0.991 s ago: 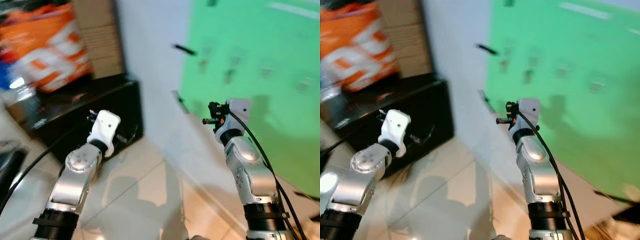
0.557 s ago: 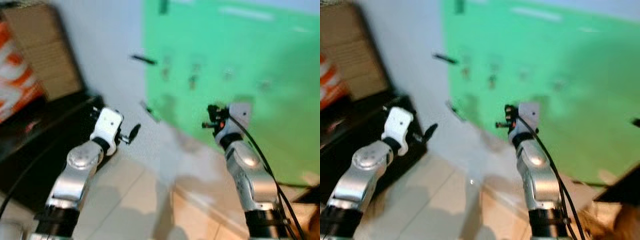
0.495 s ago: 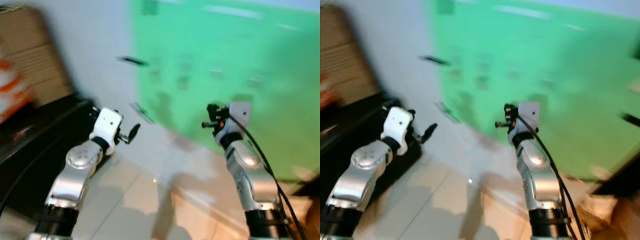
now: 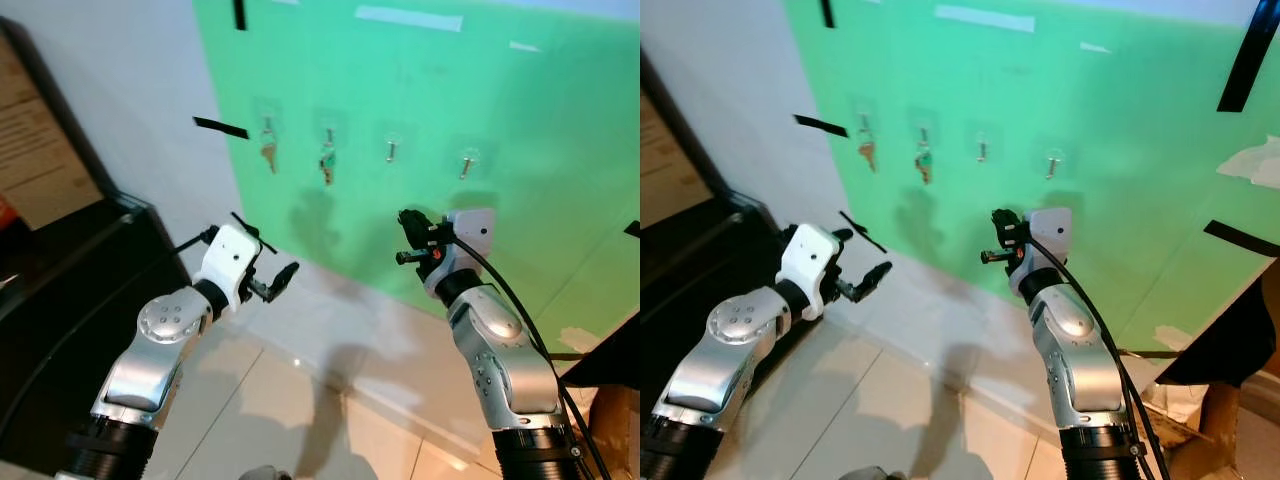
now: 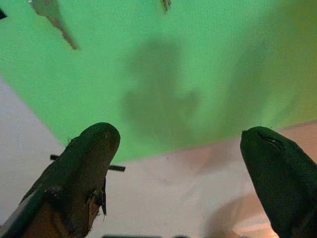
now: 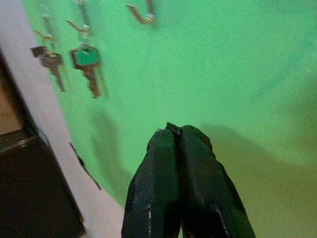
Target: Hang keys on a hook
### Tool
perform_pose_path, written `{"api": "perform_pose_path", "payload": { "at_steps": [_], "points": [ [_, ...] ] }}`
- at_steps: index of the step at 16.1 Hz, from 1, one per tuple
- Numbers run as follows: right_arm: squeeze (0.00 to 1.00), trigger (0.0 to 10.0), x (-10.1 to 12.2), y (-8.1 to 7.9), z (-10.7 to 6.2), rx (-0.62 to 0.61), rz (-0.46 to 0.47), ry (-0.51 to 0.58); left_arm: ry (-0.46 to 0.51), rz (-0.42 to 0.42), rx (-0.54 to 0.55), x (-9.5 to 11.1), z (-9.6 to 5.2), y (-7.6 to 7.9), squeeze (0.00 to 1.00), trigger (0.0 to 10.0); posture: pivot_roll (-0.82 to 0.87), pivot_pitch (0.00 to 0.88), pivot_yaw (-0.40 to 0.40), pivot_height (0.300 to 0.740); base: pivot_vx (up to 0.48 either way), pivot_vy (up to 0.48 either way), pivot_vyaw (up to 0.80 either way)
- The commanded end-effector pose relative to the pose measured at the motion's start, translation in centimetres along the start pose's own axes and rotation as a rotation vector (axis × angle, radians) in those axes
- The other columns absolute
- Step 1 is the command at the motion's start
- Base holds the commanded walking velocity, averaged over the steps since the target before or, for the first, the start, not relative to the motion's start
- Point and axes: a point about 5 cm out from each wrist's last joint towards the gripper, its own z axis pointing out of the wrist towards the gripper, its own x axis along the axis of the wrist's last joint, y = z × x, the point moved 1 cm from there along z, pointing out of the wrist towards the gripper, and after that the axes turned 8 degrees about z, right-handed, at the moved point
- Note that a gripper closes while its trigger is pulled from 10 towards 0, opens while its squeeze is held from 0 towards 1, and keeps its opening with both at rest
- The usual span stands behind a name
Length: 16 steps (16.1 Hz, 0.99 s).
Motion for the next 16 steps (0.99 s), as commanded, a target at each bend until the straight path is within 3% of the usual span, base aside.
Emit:
{"api": "perform_pose_path", "payload": {
  "at_steps": [1,6,8,11,16],
  "points": [
    [0.0,10.0,1.4,-0.5,0.2,0.029,-0.005,0.053,0.01,0.009,-0.002,0.4,-0.2,-0.4,0.0,10.0,-0.03,0.0,0.06,0.74,0.0,0.0,0.0],
    [0.0,10.0,2.9,-1.5,1.8,0.105,-0.02,0.074,0.03,0.001,-0.083,0.8,-0.3,0.1,0.0,10.0,-0.03,0.0,0.063,0.74,0.0,0.0,0.0],
    [0.0,10.0,3.7,-1.9,2.3,0.121,0.029,0.093,0.062,0.003,-0.126,1.3,-0.5,0.3,0.0,10.0,-0.03,0.0,0.062,0.74,0.0,0.0,0.0],
    [0.0,10.0,4.3,-2.5,2.6,0.155,0.061,0.109,0.103,-0.021,-0.191,1.9,-0.6,0.9,0.0,10.0,-0.03,0.0,0.056,0.74,0.0,0.0,0.0],
    [0.0,10.0,4.7,-3.3,2.7,0.199,0.073,0.119,0.1,-0.029,-0.207,1.8,-0.8,0.9,0.0,10.0,-0.03,0.0,0.059,0.74,0.0,0.0,0.0]
  ]
}}
